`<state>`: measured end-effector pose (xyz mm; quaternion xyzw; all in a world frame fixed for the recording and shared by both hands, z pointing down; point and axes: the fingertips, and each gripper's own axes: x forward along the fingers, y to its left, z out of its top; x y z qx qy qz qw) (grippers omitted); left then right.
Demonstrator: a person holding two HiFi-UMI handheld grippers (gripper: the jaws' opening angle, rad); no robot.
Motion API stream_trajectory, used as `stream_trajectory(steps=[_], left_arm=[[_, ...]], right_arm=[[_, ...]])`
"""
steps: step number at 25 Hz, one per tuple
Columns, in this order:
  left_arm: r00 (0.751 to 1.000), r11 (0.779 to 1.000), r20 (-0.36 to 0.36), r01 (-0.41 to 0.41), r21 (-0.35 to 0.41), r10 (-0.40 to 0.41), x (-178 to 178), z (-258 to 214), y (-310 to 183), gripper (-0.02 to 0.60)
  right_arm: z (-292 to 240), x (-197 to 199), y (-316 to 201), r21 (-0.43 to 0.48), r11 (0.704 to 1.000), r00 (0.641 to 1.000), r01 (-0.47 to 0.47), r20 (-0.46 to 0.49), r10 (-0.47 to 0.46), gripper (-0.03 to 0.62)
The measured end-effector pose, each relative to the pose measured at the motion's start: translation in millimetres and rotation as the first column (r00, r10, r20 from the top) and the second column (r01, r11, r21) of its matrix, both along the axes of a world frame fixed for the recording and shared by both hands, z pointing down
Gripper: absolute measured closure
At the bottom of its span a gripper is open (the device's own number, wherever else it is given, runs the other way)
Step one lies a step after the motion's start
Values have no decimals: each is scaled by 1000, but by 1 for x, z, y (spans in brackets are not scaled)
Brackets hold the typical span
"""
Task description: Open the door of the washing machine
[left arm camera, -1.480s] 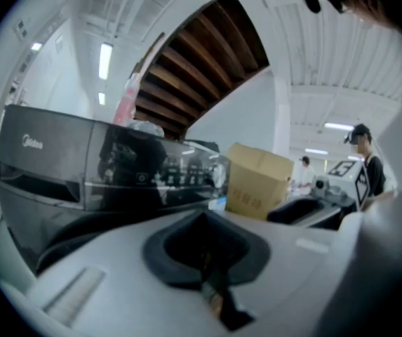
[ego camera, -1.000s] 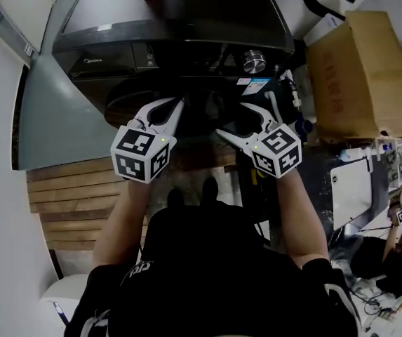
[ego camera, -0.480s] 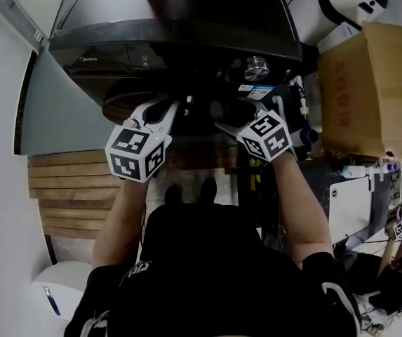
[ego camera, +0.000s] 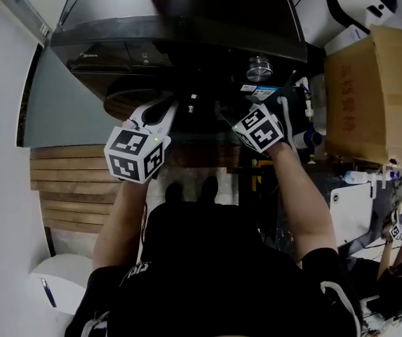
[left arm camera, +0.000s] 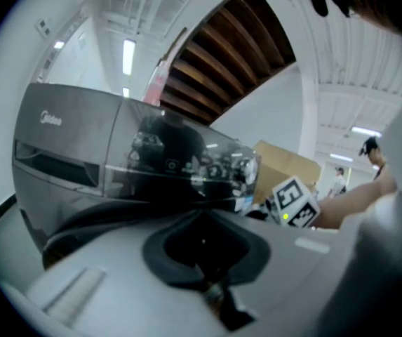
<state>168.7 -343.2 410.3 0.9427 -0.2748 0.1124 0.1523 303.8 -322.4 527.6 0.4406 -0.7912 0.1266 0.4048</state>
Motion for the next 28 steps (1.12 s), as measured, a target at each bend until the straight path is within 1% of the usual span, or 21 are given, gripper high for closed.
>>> stream_trajectory(steps=[4, 8, 10, 14, 16, 19, 21, 24, 26, 28], left_arm=[[1000, 1000, 6, 15, -6, -15, -6, 3, 2, 572], [1000, 1000, 6, 24, -19, -24, -11, 7, 5, 572], [1000, 999, 3, 24, -24, -24, -11, 9, 7, 573], [1000, 999, 2, 18, -36, -18, -11, 13, 12, 572], [1000, 999, 4, 14, -40, -14, -11, 15, 14, 572], [1000, 999, 5, 11, -41, -11, -11, 15, 14, 572], [1000, 999, 6, 13, -42, -12, -11, 15, 14, 573], [1000, 999, 7, 13, -49, -13, -12, 17, 15, 573], [1000, 999, 6, 13, -52, -13, -12, 17, 15, 572], [1000, 999, 4, 14, -52, -13, -13, 17, 15, 572]], right_arm=[[8, 0, -1, -14, 1000, 999, 21, -40, -22, 421], [14, 0, 0, -22, 998, 993, 55, -104, -57, 447], [14, 0, 0, -34, 997, 991, 70, -108, -73, 451], [12, -1, 0, -36, 993, 990, 110, -83, -113, 467], [14, -2, 2, -61, 986, 983, 154, -93, -159, 474], [17, -2, 4, -134, 963, 955, 232, -156, -252, 477], [18, -2, 6, -157, 955, 944, 253, -177, -279, 475], [18, -2, 5, -142, 964, 953, 227, -172, -250, 470], [18, -1, 3, -117, 974, 959, 196, -183, -215, 481], [18, -2, 1, -92, 983, 967, 160, -184, -175, 473]])
